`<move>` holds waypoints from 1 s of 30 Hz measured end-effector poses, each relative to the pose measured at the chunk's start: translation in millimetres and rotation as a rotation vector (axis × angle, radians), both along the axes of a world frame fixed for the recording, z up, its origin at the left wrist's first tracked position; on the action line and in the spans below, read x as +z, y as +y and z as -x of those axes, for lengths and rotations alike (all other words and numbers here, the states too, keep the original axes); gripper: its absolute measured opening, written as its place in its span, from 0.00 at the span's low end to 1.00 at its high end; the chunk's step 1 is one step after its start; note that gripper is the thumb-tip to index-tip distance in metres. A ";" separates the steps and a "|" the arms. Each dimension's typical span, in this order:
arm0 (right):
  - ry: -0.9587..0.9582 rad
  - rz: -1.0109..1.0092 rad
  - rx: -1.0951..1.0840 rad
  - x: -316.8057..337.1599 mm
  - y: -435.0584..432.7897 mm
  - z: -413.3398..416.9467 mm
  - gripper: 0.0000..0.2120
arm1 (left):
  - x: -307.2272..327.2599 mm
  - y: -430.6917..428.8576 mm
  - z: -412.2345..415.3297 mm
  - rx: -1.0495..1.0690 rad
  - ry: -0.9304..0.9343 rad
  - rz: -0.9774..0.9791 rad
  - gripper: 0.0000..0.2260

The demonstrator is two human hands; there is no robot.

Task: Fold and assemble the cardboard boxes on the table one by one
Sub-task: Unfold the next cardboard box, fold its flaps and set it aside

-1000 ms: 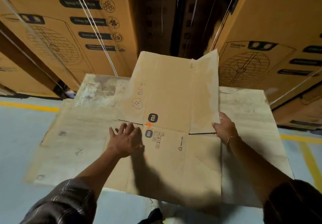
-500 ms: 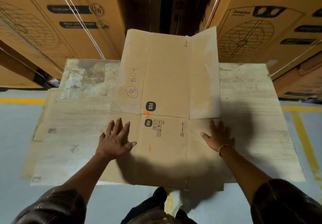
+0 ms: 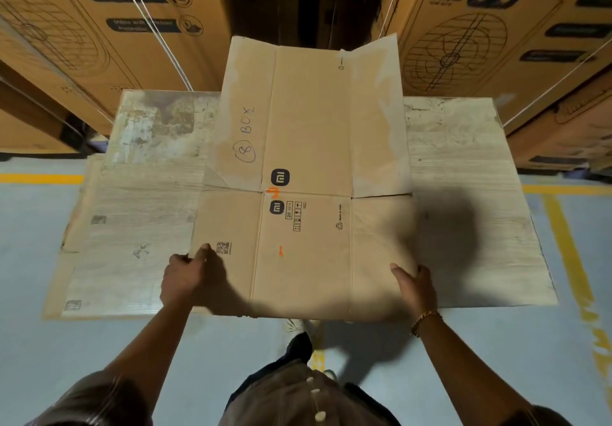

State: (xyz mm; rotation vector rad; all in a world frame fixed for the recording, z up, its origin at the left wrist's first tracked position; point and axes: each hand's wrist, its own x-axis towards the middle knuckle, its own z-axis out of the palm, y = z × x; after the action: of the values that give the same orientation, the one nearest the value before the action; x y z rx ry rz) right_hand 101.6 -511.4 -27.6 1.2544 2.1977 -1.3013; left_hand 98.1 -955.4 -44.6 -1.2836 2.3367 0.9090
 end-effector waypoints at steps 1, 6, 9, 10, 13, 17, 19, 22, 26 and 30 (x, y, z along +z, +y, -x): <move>0.000 0.019 -0.011 0.5 1.3 -4.1 0.31 | 2.0 1.4 -3.4 0.008 0.004 -0.032 0.30; 0.114 -0.060 0.158 16.6 11.8 -6.8 0.36 | 31.2 27.3 -23.9 -0.044 0.151 0.079 0.29; 0.217 -0.218 0.247 32.5 18.0 -12.3 0.30 | 51.1 46.2 -40.7 -0.059 0.256 0.122 0.28; 0.262 -0.258 0.270 37.2 20.8 -17.1 0.28 | 56.9 51.3 -48.4 -0.051 0.296 0.118 0.28; 0.358 -0.293 0.291 53.3 26.1 -41.1 0.25 | 71.9 63.3 -81.1 -0.012 0.405 0.099 0.27; 0.397 -0.258 0.283 57.4 29.6 -78.3 0.21 | 82.3 65.6 -135.6 0.055 0.480 0.109 0.27; 0.422 -0.236 0.282 61.1 25.4 -92.3 0.21 | 87.9 61.4 -160.7 0.097 0.503 0.113 0.28; 0.442 -0.193 0.315 74.5 13.8 -107.7 0.19 | 96.6 49.1 -194.6 0.159 0.535 0.101 0.29; 0.486 -0.154 0.384 95.7 -13.6 -118.1 0.18 | 113.4 26.3 -230.5 0.205 0.569 0.117 0.27; 0.514 -0.125 0.429 101.4 -49.1 -122.6 0.16 | 119.6 -9.3 -263.6 0.264 0.606 0.141 0.28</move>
State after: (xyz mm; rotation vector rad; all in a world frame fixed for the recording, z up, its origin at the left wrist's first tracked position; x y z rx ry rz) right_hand 224.2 -560.5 73.7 0.4518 2.7283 -1.4257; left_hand 361.7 -964.7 74.9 -1.5710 2.7581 1.4009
